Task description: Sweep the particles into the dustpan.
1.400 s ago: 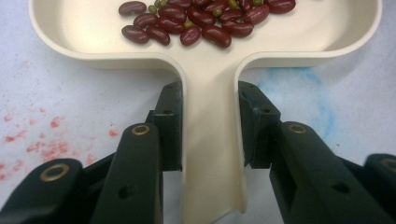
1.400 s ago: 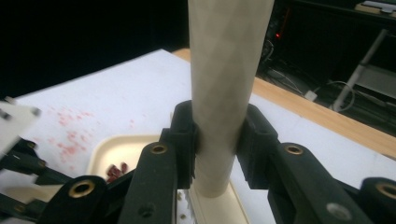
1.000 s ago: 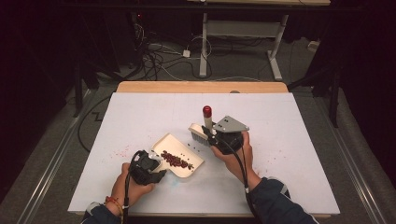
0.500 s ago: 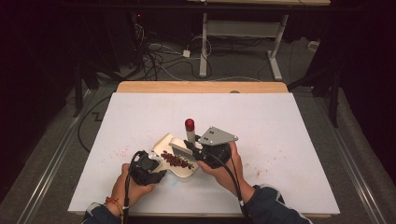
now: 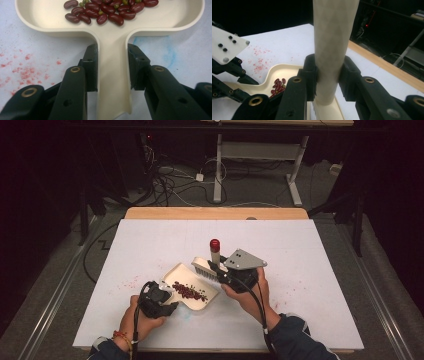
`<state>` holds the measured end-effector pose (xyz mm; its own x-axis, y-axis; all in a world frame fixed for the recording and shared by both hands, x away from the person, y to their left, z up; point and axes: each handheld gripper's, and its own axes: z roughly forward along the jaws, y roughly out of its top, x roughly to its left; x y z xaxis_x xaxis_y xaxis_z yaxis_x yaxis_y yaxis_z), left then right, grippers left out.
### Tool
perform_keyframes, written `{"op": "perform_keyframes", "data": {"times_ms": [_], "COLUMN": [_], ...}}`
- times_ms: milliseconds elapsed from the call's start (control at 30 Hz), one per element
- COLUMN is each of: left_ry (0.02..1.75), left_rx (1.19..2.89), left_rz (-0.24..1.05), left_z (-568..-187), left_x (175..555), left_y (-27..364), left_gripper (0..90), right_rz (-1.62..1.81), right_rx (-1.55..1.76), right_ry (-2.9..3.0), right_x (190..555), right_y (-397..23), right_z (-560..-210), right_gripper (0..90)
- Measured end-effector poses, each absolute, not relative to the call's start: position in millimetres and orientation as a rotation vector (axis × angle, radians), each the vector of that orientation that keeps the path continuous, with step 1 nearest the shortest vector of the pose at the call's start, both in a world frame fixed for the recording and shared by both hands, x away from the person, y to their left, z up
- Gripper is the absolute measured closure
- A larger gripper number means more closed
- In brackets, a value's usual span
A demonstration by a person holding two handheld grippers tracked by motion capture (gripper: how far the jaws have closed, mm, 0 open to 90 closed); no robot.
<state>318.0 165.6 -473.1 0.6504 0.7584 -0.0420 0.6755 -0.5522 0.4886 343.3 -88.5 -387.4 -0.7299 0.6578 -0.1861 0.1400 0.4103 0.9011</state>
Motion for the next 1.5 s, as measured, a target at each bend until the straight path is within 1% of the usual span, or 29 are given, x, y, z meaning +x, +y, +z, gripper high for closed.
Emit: {"op": "perform_keyframes", "data": {"times_ms": [300, 533, 700, 1033, 1200, 1500], "left_ry": [1.134, 1.136, 1.136, 1.128, 1.126, 1.111], "left_rx": [2.376, 2.378, 2.379, 2.383, 2.385, 2.387], "left_rz": [0.237, 0.239, 0.238, 0.244, 0.24, 0.236], "left_z": [-472, -473, -473, -474, -474, -473], "left_x": [319, 319, 319, 319, 319, 319], "left_y": [163, 162, 163, 163, 163, 159], "left_gripper": [63.7, 63.7, 63.7, 63.7, 63.7, 63.7], "right_rz": [1.261, 1.289, 1.306, 1.32, 1.303, 1.319], "right_rx": [0.618, 0.552, 0.546, 0.601, 0.609, 0.561], "right_ry": [2.221, 2.278, 2.285, 2.224, 2.199, 2.177], "right_x": [337, 321, 318, 326, 335, 352], "right_y": [-68, -54, -53, -65, -69, -52], "right_z": [-404, -403, -401, -391, -396, -408], "right_gripper": [70.5, 70.5, 70.5, 70.5, 70.4, 70.5]}}
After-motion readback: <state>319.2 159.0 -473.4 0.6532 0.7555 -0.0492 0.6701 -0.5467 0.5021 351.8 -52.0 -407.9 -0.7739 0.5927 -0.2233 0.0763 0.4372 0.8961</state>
